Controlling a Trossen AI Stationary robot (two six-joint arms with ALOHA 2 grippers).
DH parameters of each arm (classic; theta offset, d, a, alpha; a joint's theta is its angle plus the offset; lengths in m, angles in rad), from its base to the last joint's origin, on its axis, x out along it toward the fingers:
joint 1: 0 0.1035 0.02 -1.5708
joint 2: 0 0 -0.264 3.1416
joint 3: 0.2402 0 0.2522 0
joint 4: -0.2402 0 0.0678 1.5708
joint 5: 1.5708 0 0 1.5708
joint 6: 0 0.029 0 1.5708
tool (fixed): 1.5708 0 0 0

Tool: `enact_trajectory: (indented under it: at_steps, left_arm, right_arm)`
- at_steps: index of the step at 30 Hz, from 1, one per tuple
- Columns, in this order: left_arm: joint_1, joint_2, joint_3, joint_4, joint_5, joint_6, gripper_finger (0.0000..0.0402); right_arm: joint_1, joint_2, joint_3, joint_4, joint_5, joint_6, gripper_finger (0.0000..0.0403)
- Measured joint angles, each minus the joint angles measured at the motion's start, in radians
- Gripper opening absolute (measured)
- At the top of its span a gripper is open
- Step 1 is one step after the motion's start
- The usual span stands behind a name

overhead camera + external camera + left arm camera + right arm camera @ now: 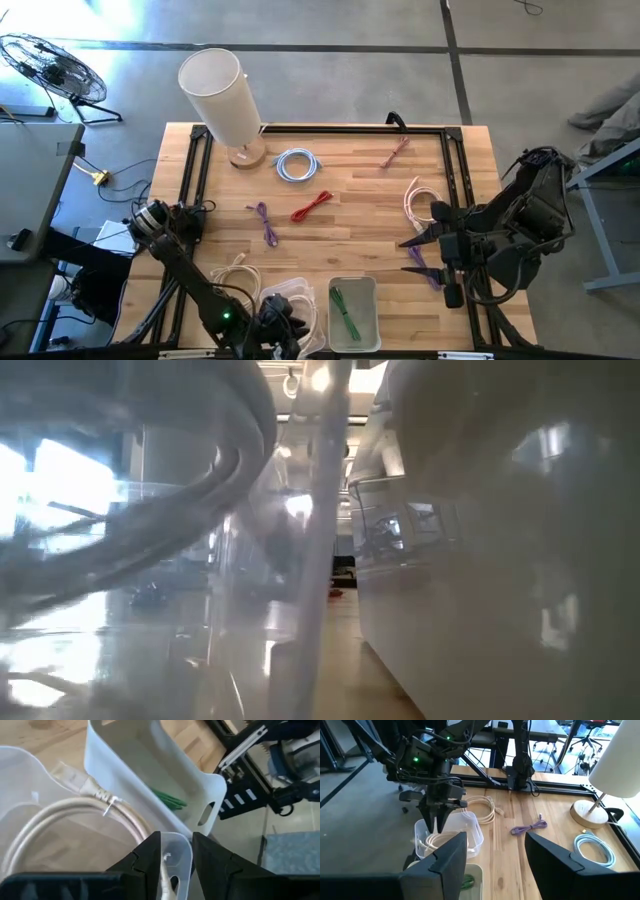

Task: Pick & Place USB Port
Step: Put the red USB cable into the white bin

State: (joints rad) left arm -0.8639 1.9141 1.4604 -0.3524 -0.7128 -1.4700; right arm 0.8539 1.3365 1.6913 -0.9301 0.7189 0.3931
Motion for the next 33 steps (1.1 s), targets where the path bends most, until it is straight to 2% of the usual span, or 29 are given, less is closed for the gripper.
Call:
enact_trajectory:
  at_steps: [5,11,18,25,30,33]
  left_arm:
    - [0.0,-0.01,0.0,-0.054,-0.016,0.004,0.011]
    - [0.0,-0.079,0.0,-0.05,-0.066,0.159,0.0111]
    - [0.0,-0.255,0.0,-0.097,-0.137,0.45,0.0111]
    - [0.025,-0.426,0.0,-0.264,-0.235,0.771,0.0111]
    - [0.091,-0.496,0.0,-0.396,-0.23,1.043,0.0111]
    - [0.141,-0.509,0.0,-0.472,-0.214,1.123,0.0111]
  right_arm:
    - [0.0,0.0,0.0,0.0,0.0,0.0,0.0192]
    - [0.003,0.0,0.0,0.0,0.0,0.0,0.0192]
    - [0.03,-0.002,0.012,0.015,0.009,-0.018,0.0192]
    - [0.037,-0.005,0.017,0.022,0.029,-0.055,0.0192]
    - [0.037,-0.005,0.017,0.021,0.125,-0.108,0.0192]
    - [0.037,-0.005,0.017,0.021,0.199,-0.133,0.0192]
